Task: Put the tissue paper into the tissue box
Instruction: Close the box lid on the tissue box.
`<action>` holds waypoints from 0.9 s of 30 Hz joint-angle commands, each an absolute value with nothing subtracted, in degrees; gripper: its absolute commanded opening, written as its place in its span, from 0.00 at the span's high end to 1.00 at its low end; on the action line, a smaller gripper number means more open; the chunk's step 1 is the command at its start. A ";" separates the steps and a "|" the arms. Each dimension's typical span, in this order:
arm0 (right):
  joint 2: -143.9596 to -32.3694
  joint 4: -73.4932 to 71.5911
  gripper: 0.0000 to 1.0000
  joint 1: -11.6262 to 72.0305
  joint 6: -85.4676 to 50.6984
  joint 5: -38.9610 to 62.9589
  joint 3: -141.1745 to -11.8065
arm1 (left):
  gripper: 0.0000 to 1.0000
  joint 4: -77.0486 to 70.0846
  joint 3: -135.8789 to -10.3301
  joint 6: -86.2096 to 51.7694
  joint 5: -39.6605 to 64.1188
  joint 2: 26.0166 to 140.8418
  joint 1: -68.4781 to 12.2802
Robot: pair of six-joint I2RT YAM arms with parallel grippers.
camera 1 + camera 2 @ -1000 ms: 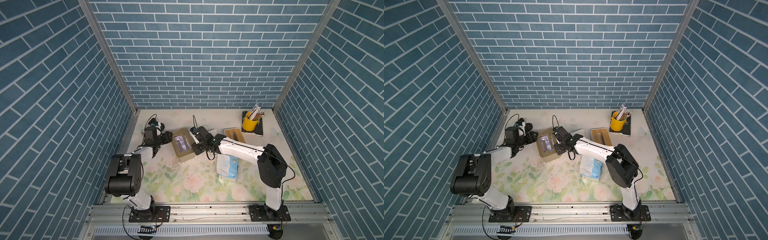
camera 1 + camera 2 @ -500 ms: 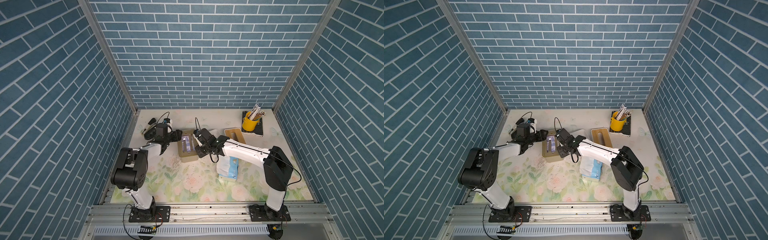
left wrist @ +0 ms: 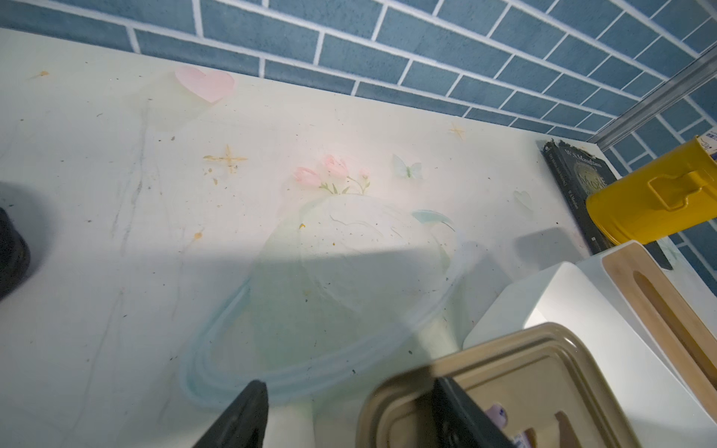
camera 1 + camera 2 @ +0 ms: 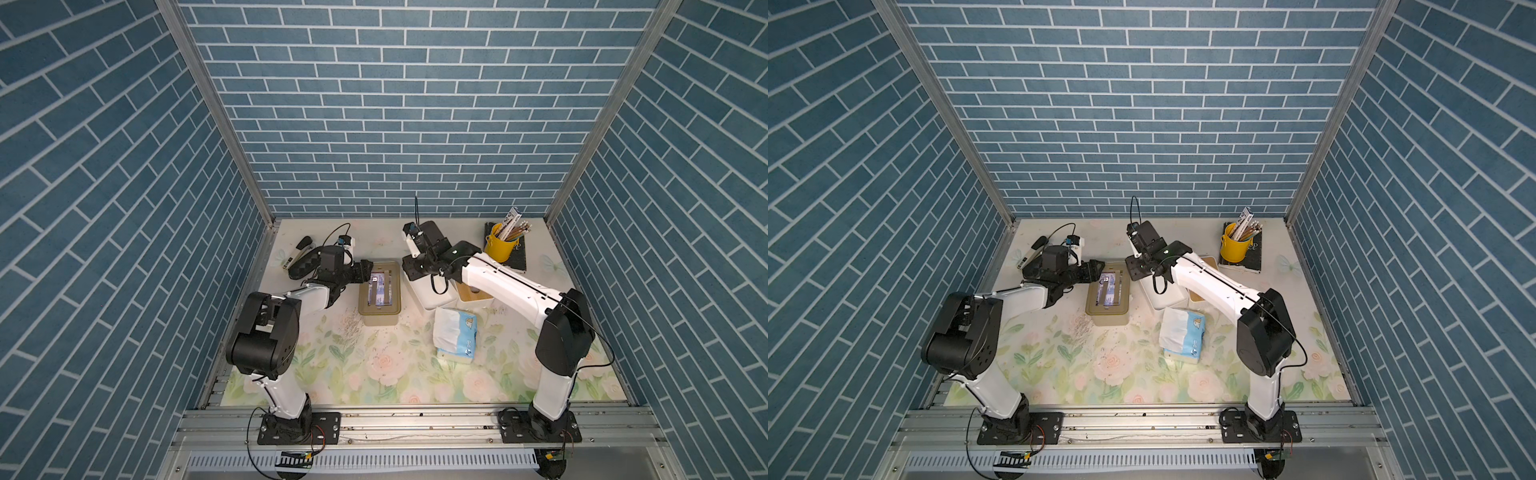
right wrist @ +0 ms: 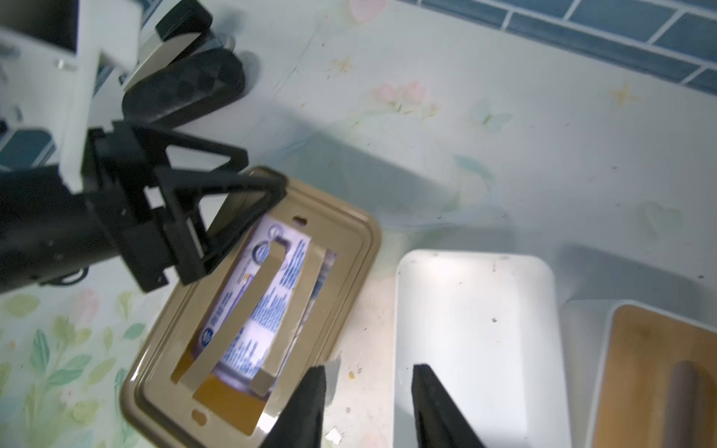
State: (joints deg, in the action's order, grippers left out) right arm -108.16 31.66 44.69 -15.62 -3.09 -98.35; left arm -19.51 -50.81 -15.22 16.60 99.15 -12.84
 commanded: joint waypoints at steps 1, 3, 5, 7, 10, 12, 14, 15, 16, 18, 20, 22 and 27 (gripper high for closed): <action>-115.09 31.25 0.58 43.29 -12.06 -0.77 -105.22 | 0.29 -7.47 -48.87 -12.17 16.00 102.66 -14.15; -118.76 32.06 0.57 42.69 -11.78 0.07 -109.06 | 0.29 -7.47 -48.96 -12.18 16.02 102.66 -14.15; -121.70 32.81 0.57 42.37 -11.60 0.89 -112.22 | 0.29 -7.48 -48.98 -12.08 16.08 102.77 -14.24; -123.96 33.84 0.57 42.43 -11.43 1.89 -114.46 | 0.29 -7.47 -48.96 -12.08 15.99 102.75 -14.24; -124.91 33.97 0.65 42.52 -11.51 3.46 -114.50 | 0.29 -7.38 -49.04 -11.95 15.79 102.89 -14.24; -123.99 33.11 0.73 42.67 -11.68 4.04 -112.59 | 0.29 -7.37 -49.13 -11.91 15.65 102.99 -14.24; -122.87 32.18 0.77 42.80 -11.91 6.14 -110.58 | 0.29 -7.38 -49.22 -11.87 15.73 103.18 -14.24; -122.59 32.15 0.77 42.80 -11.95 6.68 -110.12 | 0.29 -7.34 -49.30 -11.88 15.65 103.24 -14.24; -122.60 32.40 0.78 42.84 -11.95 7.08 -109.92 | 0.29 -7.30 -49.31 -11.91 15.69 103.19 -14.24; -122.87 33.04 0.79 42.98 -11.82 7.31 -109.76 | 0.29 -7.30 -49.23 -11.87 15.58 103.15 -14.25; -123.43 33.80 0.80 43.07 -11.69 7.23 -109.86 | 0.29 -7.34 -49.13 -11.89 15.54 102.94 -14.24; -124.04 34.33 0.80 43.08 -11.61 6.51 -109.56 | 0.29 -7.34 -49.00 -11.87 15.50 102.75 -14.24; -125.19 34.30 0.80 43.18 -11.60 6.75 -108.70 | 0.29 -7.30 -48.95 -11.87 15.52 102.71 -14.24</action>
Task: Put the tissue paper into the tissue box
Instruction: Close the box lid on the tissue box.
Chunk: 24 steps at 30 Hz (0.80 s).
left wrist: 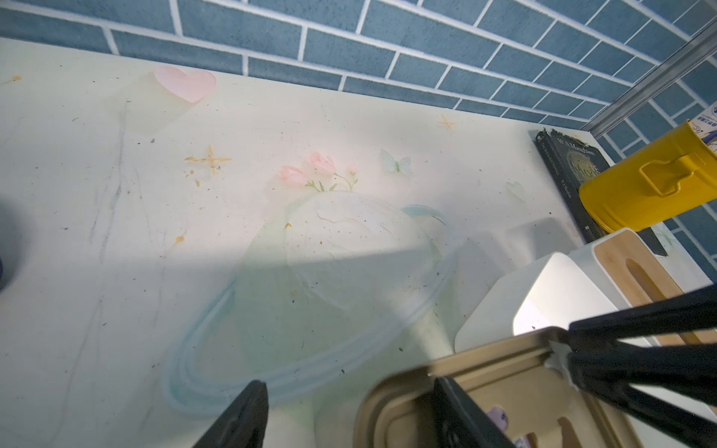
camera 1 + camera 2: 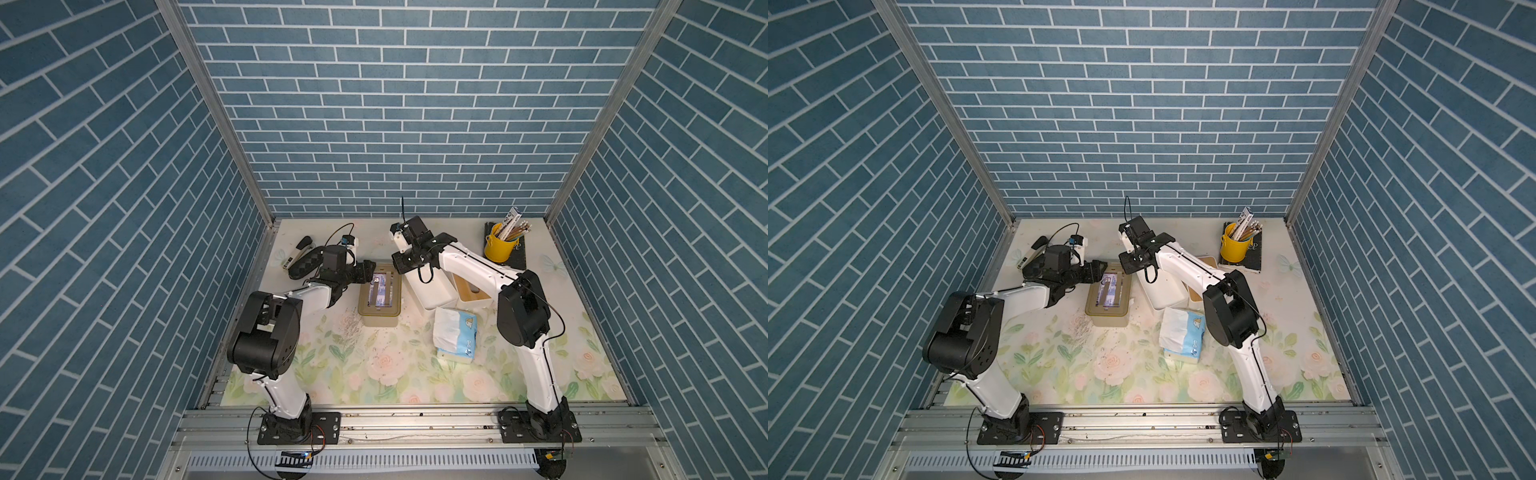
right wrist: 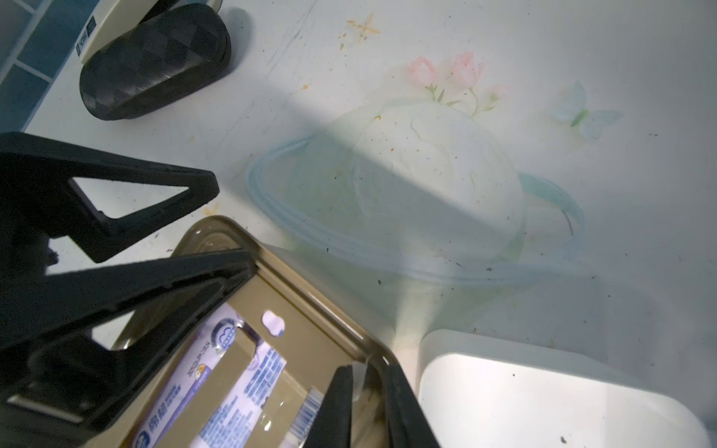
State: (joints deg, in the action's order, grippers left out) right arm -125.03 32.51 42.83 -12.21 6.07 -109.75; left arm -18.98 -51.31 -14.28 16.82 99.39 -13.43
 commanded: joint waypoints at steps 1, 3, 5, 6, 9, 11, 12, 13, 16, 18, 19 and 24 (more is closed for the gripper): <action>-125.33 34.36 0.80 43.29 -11.60 6.61 -108.55 | 0.29 -7.29 -48.96 -11.88 15.47 102.76 -14.24; -125.33 34.54 0.80 43.39 -11.60 6.26 -108.22 | 0.29 -7.29 -48.96 -11.87 15.47 102.79 -14.24; -126.90 34.43 0.80 43.50 -11.66 6.15 -107.54 | 0.29 -7.38 -48.96 -11.84 15.51 102.85 -14.24; -127.11 34.39 0.81 43.59 -11.69 6.04 -106.96 | 0.29 -7.30 -48.96 -11.86 15.54 102.84 -14.24; -127.18 33.96 0.81 43.77 -11.91 5.80 -104.94 | 0.29 -7.30 -48.96 -11.83 15.40 102.81 -14.24; -126.85 33.10 0.82 43.93 -12.25 5.71 -102.91 | 0.29 -7.32 -48.93 -11.81 15.40 102.77 -14.24; -126.70 32.60 0.82 43.92 -12.43 5.79 -101.92 | 0.29 -7.30 -48.87 -11.83 15.46 102.80 -14.24; -126.49 31.84 0.82 44.10 -12.73 5.80 -100.74 | 0.29 -7.34 -48.87 -11.79 15.39 102.76 -14.24; -126.11 29.50 0.83 44.34 -13.50 6.04 -97.39 | 0.29 -7.29 -48.70 -11.77 15.32 102.58 -14.24; -126.12 27.83 0.83 44.42 -14.12 6.23 -95.17 | 0.29 -7.38 -48.61 -11.69 15.26 102.36 -14.24; -126.12 26.98 0.83 44.52 -14.37 6.23 -94.23 | 0.29 -7.38 -48.60 -11.70 15.16 102.31 -14.24; -122.55 25.68 0.83 44.57 -14.35 5.35 -94.18 | 0.29 -7.38 -48.76 -11.95 14.52 101.16 -14.24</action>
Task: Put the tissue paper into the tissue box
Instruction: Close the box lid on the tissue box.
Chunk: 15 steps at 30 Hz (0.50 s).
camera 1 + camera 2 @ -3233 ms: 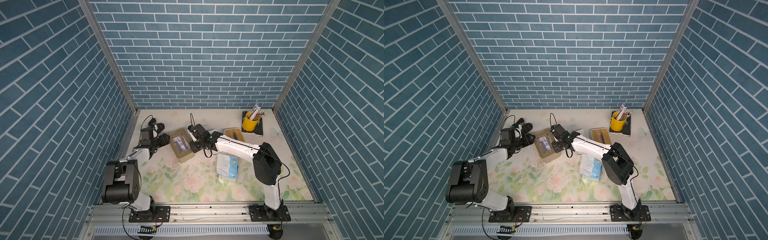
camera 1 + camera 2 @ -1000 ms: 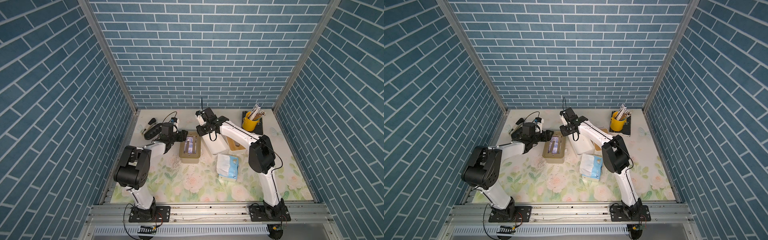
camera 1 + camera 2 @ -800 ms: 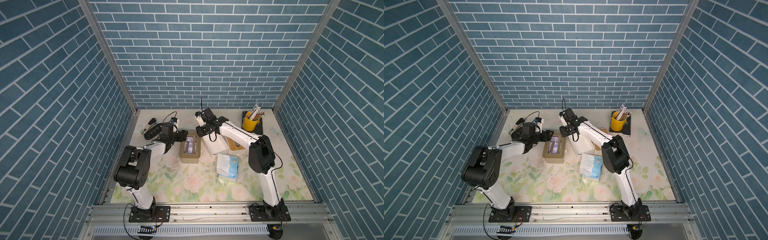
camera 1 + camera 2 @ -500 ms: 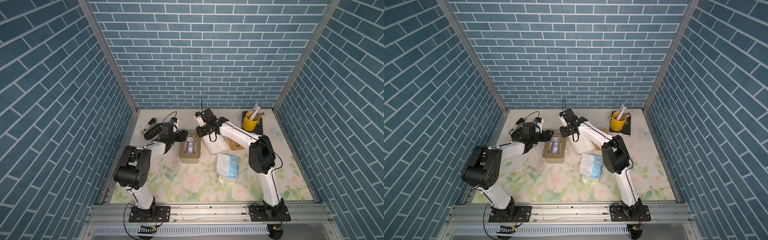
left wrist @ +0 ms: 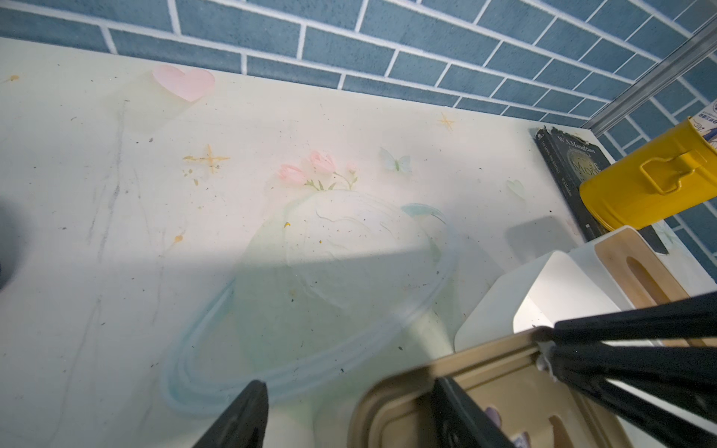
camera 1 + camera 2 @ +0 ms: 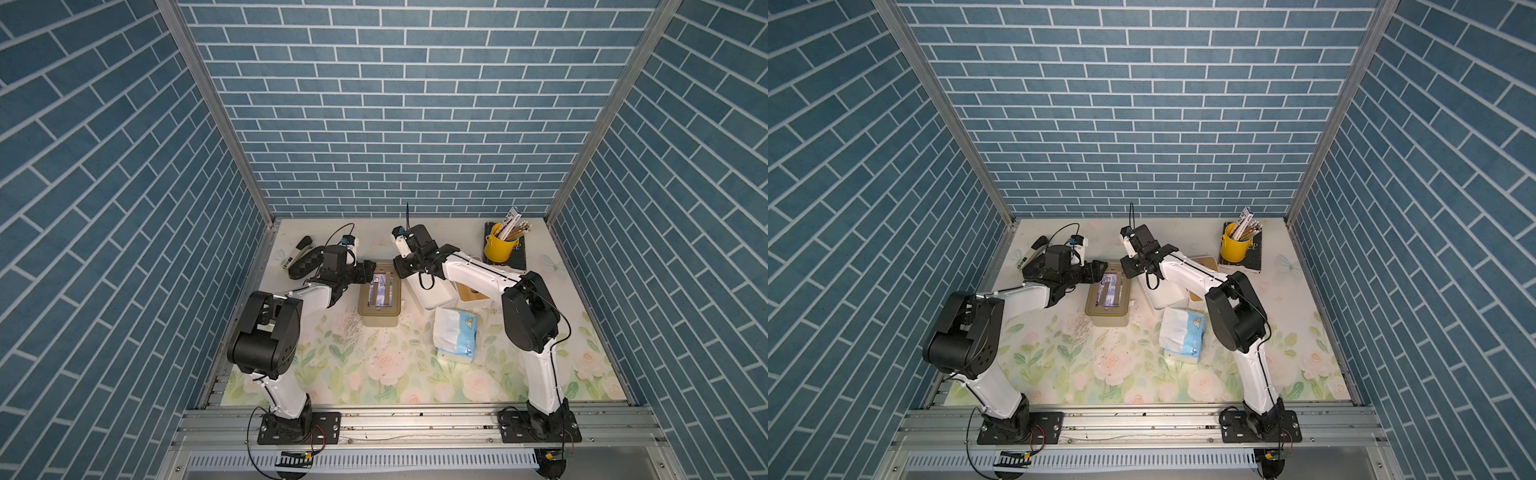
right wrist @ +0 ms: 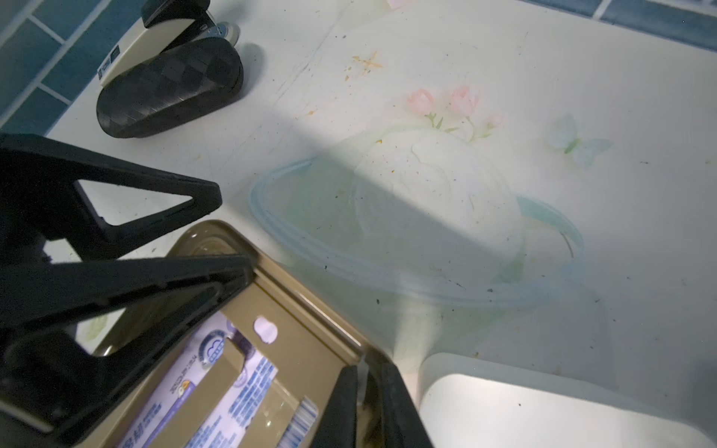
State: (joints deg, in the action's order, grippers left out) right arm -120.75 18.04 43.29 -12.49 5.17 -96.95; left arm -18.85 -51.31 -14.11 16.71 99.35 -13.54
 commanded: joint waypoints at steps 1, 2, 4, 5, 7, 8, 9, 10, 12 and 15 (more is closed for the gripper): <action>-122.09 26.04 0.82 44.56 -13.96 4.79 -95.07 | 0.29 -7.30 -48.99 -12.09 14.27 100.46 -14.24; -121.73 26.50 0.81 44.56 -13.59 4.66 -96.17 | 0.28 -7.17 -49.34 -12.22 13.93 99.40 -14.24; -121.34 27.71 0.78 44.56 -13.04 4.66 -98.72 | 0.22 -6.09 -50.54 -12.58 12.71 96.52 -14.24; -121.22 28.38 0.76 44.56 -12.77 3.27 -100.00 | 0.18 -5.22 -51.30 -12.69 11.98 95.07 -14.24; -121.04 29.62 0.73 44.56 -12.35 2.79 -102.39 | 0.11 -2.57 -52.69 -13.15 10.48 91.21 -14.24; -120.94 30.01 0.71 44.45 -12.18 2.65 -103.23 | 0.08 -0.87 -53.43 -13.63 9.35 89.12 -14.24; -120.80 30.14 0.69 44.47 -12.13 2.50 -103.72 | 0.07 0.91 -54.09 -14.01 8.20 87.44 -14.24; -120.37 30.19 0.67 44.47 -12.04 2.33 -104.09 | 0.06 3.55 -54.77 -14.47 6.91 85.58 -14.24; -119.64 29.98 0.62 44.37 -12.04 2.29 -104.17 | 0.06 7.92 -55.18 -15.24 5.11 82.13 -14.24; -117.56 28.83 0.56 44.39 -12.12 2.54 -103.22 | 0.08 11.73 -51.70 -16.66 4.09 76.08 -14.24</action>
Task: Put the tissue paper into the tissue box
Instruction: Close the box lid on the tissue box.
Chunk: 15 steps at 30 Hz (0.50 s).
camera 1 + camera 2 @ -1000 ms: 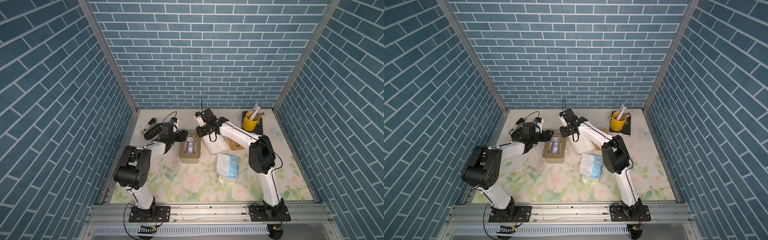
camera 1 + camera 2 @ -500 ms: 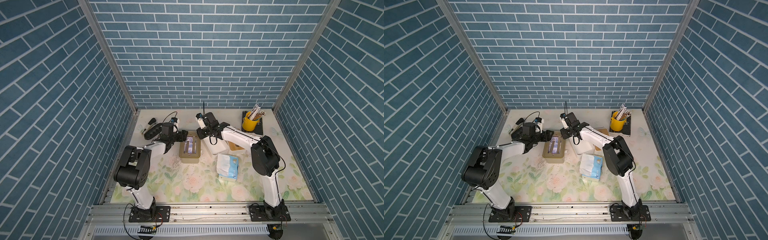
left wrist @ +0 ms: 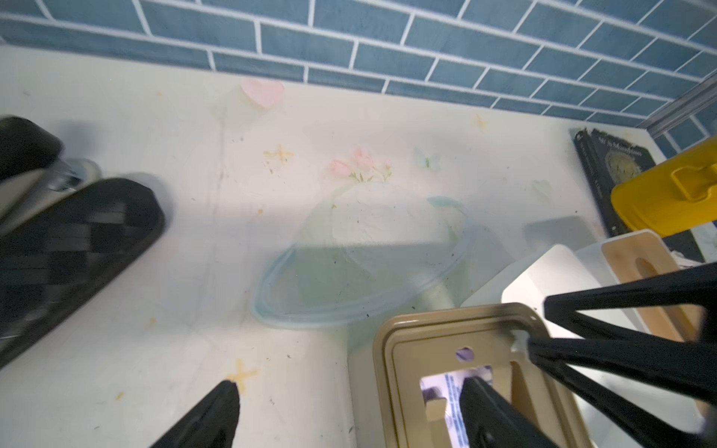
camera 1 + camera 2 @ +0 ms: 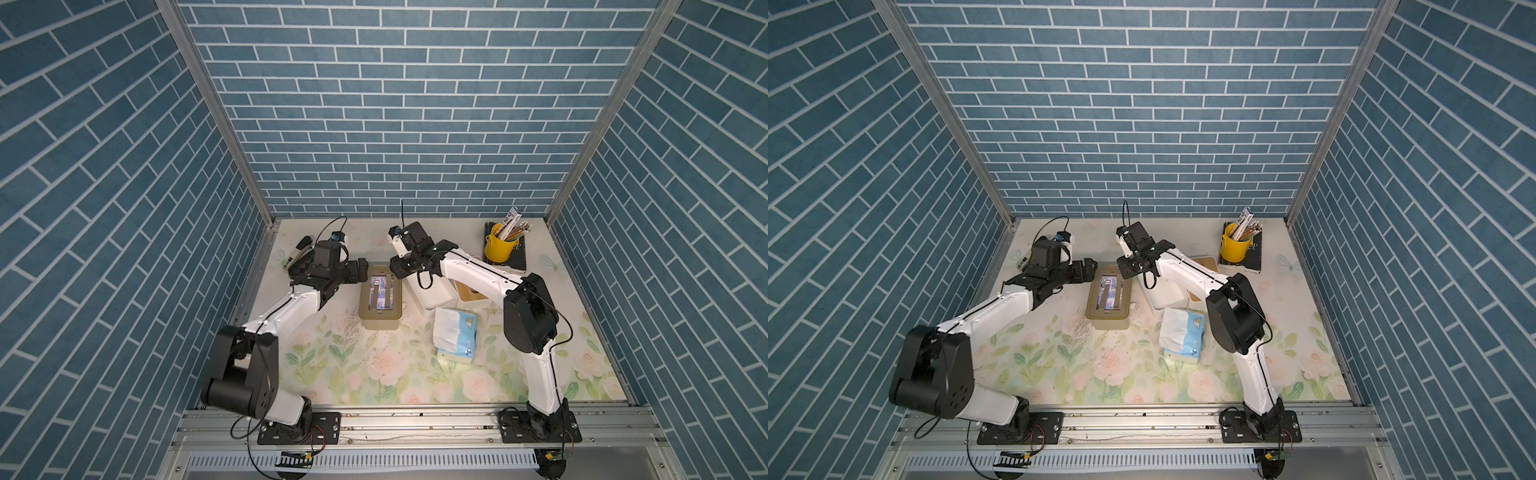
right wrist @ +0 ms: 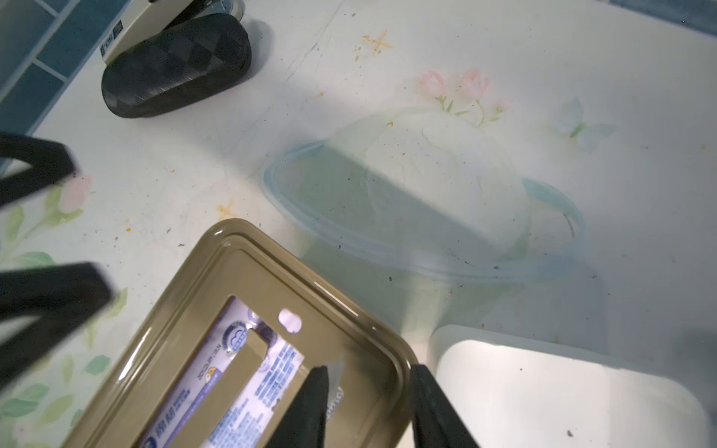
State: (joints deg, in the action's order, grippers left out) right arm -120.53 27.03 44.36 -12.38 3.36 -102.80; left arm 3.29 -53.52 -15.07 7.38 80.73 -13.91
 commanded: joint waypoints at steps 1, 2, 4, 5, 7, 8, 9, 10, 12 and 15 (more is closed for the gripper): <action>-116.45 28.01 0.54 44.34 -12.19 2.55 -102.32 | 0.10 12.04 -49.50 -17.48 4.44 73.68 -14.24; -115.47 27.34 0.53 44.39 -12.42 2.80 -101.43 | 0.11 12.02 -47.17 -18.28 4.96 71.62 -14.24; -113.20 26.14 0.52 44.41 -12.73 3.33 -99.52 | 0.14 11.12 -41.55 -20.03 6.17 67.41 -14.33; -112.34 25.94 0.52 44.41 -12.92 3.77 -98.58 | 0.16 10.03 -38.49 -20.85 7.13 65.62 -14.34; -110.86 25.47 0.52 44.52 -13.55 4.03 -96.46 | 0.18 7.97 -34.42 -21.78 8.12 63.90 -14.33; -109.92 24.92 0.51 44.56 -13.94 4.04 -94.85 | 0.19 6.51 -32.74 -22.17 9.28 63.56 -14.33; -109.05 24.39 0.51 44.69 -14.26 5.84 -93.25 | 0.20 5.87 -32.07 -22.45 10.01 63.74 -14.33; -108.05 23.81 0.51 44.79 -14.64 6.19 -91.63 | 0.20 4.92 -31.62 -22.73 11.00 64.07 -14.37; -105.91 22.85 0.51 45.38 -15.31 6.15 -88.16 | 0.21 3.47 -31.16 -23.27 12.58 64.89 -14.41; -102.55 21.48 0.49 46.18 -16.45 6.41 -82.98 | 0.22 2.15 -30.72 -23.79 13.89 65.74 -14.50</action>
